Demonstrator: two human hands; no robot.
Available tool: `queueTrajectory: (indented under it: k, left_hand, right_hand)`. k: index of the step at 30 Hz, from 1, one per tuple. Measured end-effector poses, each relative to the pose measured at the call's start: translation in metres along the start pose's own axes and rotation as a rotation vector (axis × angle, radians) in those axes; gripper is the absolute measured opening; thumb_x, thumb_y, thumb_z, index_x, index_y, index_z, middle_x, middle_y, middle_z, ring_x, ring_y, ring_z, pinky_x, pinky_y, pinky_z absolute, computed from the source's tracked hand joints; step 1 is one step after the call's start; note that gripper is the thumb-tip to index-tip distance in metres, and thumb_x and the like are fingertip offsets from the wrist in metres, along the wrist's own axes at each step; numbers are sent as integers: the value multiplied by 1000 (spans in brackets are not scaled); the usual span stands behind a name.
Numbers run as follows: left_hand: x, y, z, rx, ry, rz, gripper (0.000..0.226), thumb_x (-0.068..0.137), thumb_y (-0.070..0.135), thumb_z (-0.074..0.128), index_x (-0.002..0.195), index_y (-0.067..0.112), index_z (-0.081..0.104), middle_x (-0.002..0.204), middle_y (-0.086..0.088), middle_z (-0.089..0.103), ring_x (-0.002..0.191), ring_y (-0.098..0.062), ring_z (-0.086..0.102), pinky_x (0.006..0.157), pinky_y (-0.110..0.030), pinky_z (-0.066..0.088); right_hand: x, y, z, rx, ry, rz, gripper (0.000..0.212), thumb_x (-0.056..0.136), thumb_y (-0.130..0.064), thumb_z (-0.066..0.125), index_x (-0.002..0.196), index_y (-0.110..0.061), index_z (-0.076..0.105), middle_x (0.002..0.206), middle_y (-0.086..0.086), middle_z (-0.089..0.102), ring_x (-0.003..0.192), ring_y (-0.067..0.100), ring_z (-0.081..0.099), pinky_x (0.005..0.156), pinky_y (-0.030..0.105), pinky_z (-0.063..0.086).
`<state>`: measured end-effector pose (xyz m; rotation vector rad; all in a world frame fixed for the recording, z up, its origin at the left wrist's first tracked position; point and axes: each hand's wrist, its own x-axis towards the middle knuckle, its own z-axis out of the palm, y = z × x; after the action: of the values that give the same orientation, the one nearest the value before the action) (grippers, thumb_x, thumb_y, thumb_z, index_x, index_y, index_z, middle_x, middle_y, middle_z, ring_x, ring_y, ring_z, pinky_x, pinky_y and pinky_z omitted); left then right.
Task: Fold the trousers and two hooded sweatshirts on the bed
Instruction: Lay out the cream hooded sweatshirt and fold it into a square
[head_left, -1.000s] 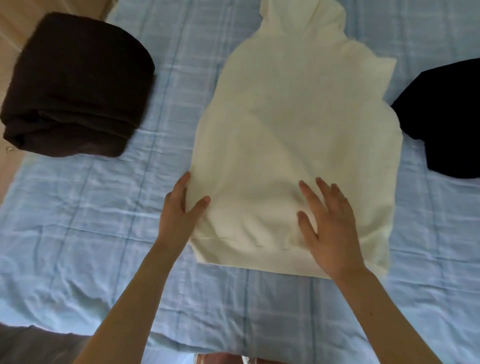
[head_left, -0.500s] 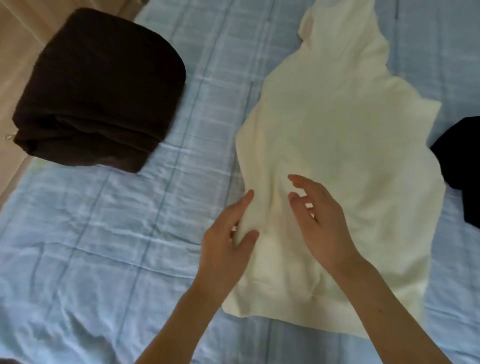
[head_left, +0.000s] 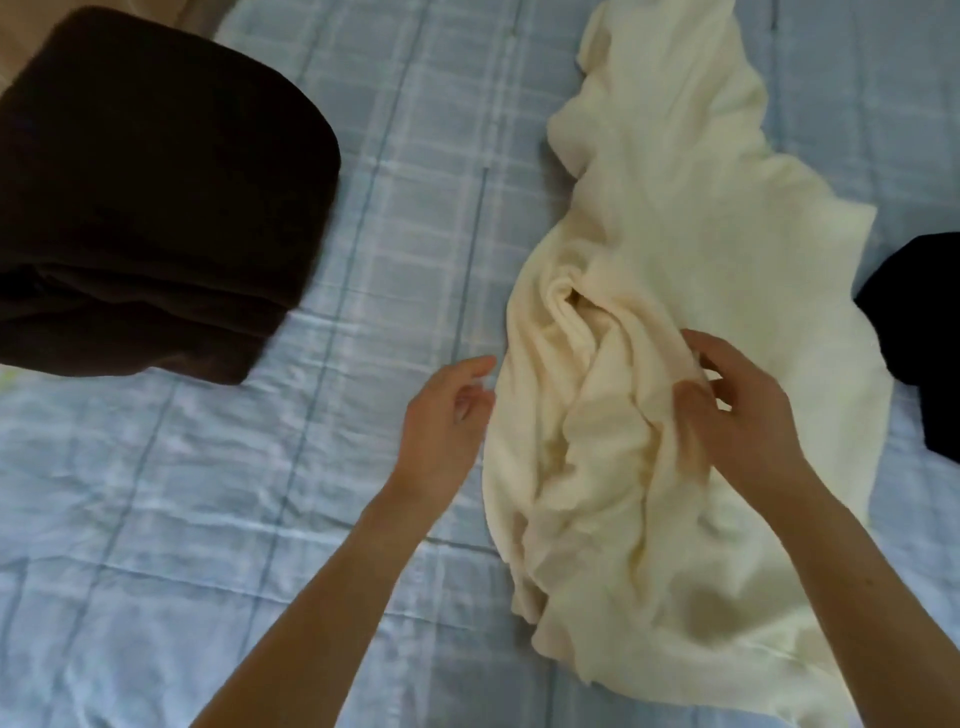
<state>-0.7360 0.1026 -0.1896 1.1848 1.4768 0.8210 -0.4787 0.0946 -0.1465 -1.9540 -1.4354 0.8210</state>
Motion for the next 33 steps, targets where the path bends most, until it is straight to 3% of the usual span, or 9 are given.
queueTrajectory:
  k: [4,7,10,14,17,20,23,29,33]
  left_hand:
    - [28,5,43,70,-109,-62,61,87,33,70,143,23,47,137,3,56,122,-11,55,103,-24,44]
    - [27,9,60,141,-83,8,75,81,46,65,148,23,41,139,1,55,127,-15,52,106,-30,42]
    - [15,13,65,197,-128,72,74,87,47,67,151,34,32,144,17,45,132,-6,43,101,-15,32]
    - [-4,15,73,197,-153,69,84,82,37,76,145,52,22,140,28,35,117,22,35,91,-4,27]
    - [-5,18,69,83,-89,50,76,83,18,76,139,50,37,137,30,43,120,17,42,95,-6,32]
    - [-7,23,54,-16,-111,109,66,83,0,72,139,31,52,135,23,55,123,10,49,98,-9,39]
    - [-9,35,24,-8,-96,182,64,82,-11,68,135,24,57,132,19,59,123,4,54,99,-12,42]
    - [6,65,-86,63,27,222,71,75,-15,70,134,23,57,131,16,60,118,3,57,96,-12,42]
    - [22,86,-167,108,26,255,71,74,-13,73,132,24,58,130,17,61,120,1,56,97,-15,45]
  right_hand:
    - [-2,32,-12,-58,75,143,52,93,-2,51,138,-27,53,101,-17,61,89,5,61,68,3,40]
    - [-8,41,-9,33,30,115,57,97,-20,58,149,-35,37,134,-10,55,123,15,54,100,27,44]
    - [-10,39,-2,110,-62,-29,65,96,-43,62,152,-38,30,150,-10,44,137,9,43,114,38,38]
    - [-4,39,-1,70,-134,-82,77,91,-42,70,153,-43,26,149,-10,43,132,5,46,109,38,43]
    - [-10,35,-16,-77,-273,-35,81,90,-50,64,148,-62,8,138,-13,36,104,4,51,89,21,42]
    - [-19,35,-24,-255,-424,60,81,89,-60,55,140,-73,-6,125,-6,39,86,10,54,81,27,39]
    - [-27,36,-23,-175,-380,18,84,90,-47,64,143,-69,3,131,-4,50,101,11,56,84,25,41]
    - [-49,-31,3,120,-360,-34,78,89,-13,70,139,-62,36,122,-30,57,88,7,67,76,19,57]
    - [-54,-107,60,326,-382,20,77,88,-7,70,136,-60,43,116,-13,61,88,15,68,81,29,58]
